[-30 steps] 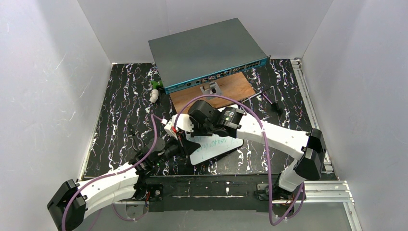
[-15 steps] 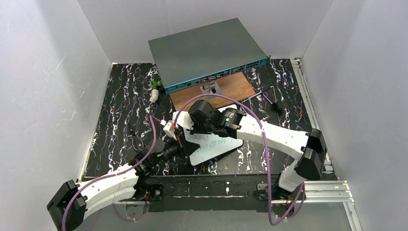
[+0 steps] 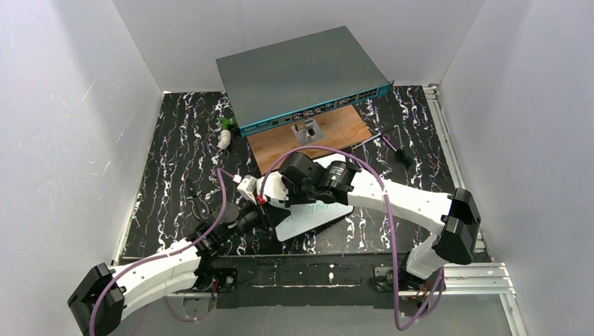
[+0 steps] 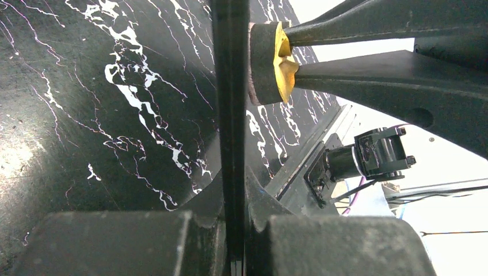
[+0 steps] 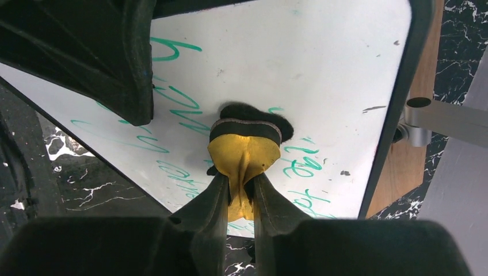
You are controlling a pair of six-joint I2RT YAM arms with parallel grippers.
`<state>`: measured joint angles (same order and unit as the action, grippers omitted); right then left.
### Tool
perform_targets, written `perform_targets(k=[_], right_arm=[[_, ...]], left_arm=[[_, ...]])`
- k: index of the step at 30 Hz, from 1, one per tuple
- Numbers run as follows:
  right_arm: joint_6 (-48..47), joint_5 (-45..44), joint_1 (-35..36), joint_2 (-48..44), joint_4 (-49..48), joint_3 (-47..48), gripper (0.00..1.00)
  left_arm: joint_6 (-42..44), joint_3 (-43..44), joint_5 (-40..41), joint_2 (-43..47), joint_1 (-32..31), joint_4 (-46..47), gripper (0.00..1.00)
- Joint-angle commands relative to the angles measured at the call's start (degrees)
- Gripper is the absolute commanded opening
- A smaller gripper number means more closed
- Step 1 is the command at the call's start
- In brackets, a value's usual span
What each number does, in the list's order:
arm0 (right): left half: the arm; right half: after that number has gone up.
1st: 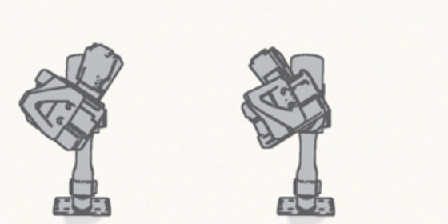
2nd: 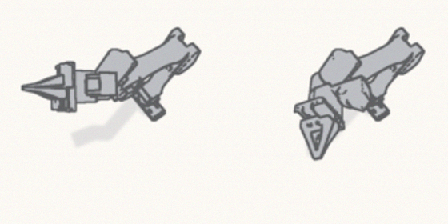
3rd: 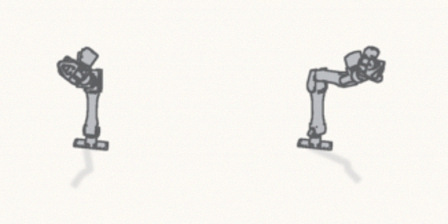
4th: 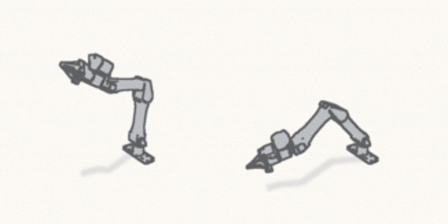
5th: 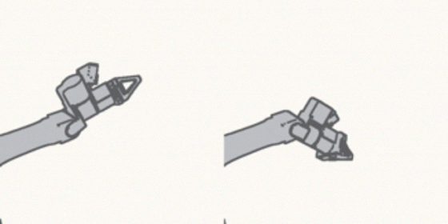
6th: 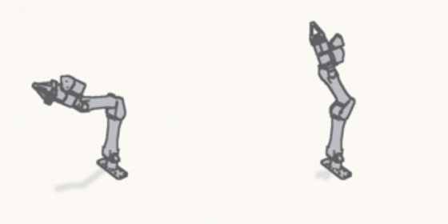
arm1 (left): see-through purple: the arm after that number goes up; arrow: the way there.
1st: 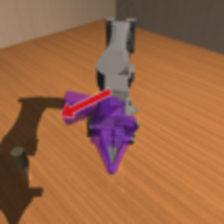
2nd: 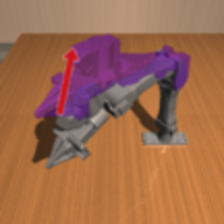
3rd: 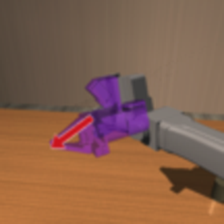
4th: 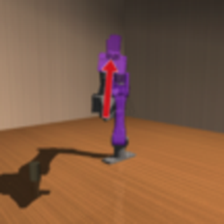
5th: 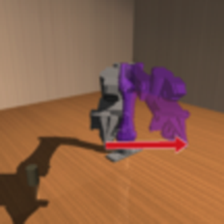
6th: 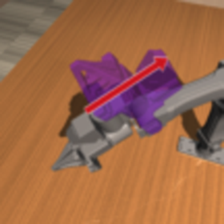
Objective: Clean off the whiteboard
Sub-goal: Erase the whiteboard at the center of the board.
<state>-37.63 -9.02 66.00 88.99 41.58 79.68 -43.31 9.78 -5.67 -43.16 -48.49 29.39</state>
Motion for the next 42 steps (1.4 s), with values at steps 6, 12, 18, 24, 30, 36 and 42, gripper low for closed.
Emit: perform_targets(k=[6,12,18,24,30,36,42], right_arm=[[2.43,-10.64,0.29,0.91,-7.44,1.63,0.01],[4.39,-10.45,0.63,2.95,-7.16,4.81,0.01],[0.64,-5.51,5.00,2.25,-4.70,1.85,0.01],[-1.55,-2.00,6.51,2.01,-1.89,0.15,0.01],[-1.26,-4.81,5.16,1.83,-3.77,-0.46,0.01],[0.92,-5.60,2.48,2.29,-4.33,1.54,0.01],[2.49,-5.00,1.80,2.40,-5.35,2.04,0.01]], left_arm=[[2.70,0.77,-2.66,-0.88,-0.60,-3.33,0.00],[1.61,1.07,-4.23,-4.18,-0.60,-0.99,0.00],[-0.84,0.91,-4.68,-5.21,-0.56,1.92,0.00],[-0.35,0.72,-3.95,-3.67,-0.55,0.14,0.00],[0.07,-1.27,-3.31,-1.62,-0.64,1.05,0.00],[0.66,-2.15,-3.61,-1.38,-0.55,2.71,0.00],[0.04,-4.17,-4.01,-1.28,-0.56,7.62,0.00]])
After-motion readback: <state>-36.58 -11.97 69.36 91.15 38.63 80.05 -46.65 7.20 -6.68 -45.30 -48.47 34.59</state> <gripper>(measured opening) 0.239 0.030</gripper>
